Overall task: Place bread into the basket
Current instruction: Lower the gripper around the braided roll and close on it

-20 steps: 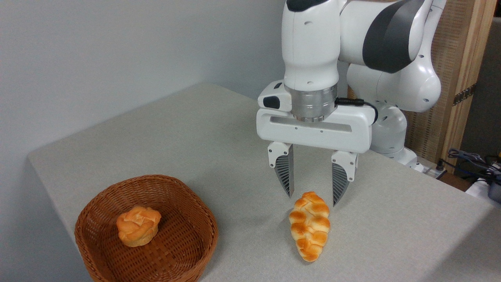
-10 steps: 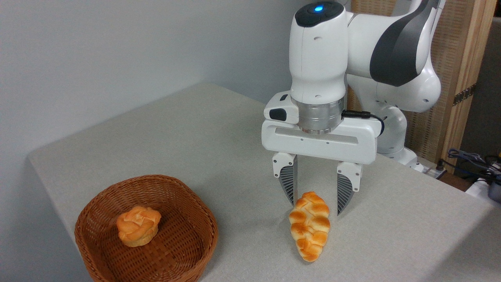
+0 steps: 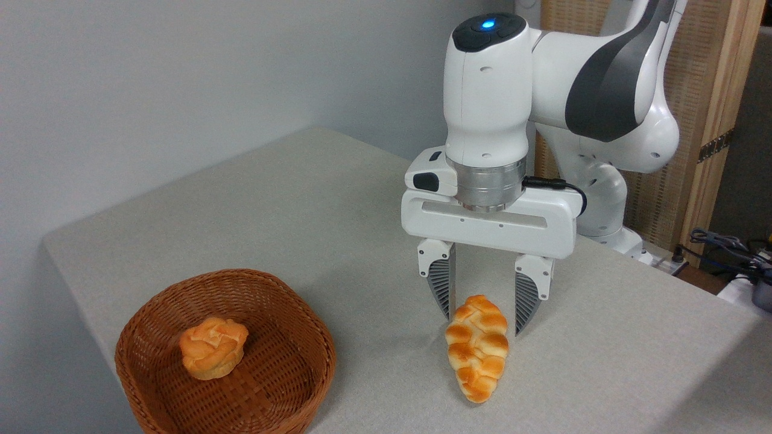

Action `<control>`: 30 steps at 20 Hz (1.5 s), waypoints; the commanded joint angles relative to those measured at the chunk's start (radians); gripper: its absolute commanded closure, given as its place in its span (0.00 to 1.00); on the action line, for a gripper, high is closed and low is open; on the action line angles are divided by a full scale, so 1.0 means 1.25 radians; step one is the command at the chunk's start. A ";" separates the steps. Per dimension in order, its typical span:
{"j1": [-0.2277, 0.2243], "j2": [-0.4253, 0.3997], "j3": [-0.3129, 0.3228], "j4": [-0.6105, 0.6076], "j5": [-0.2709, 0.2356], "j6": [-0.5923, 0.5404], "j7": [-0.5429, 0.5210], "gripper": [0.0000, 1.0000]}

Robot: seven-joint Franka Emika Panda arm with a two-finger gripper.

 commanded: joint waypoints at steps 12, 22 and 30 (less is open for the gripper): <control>-0.022 -0.001 0.013 -0.033 0.015 0.060 -0.017 0.00; -0.023 0.009 0.013 -0.056 0.016 0.106 -0.015 0.00; -0.022 0.009 0.014 -0.062 0.017 0.103 -0.001 0.56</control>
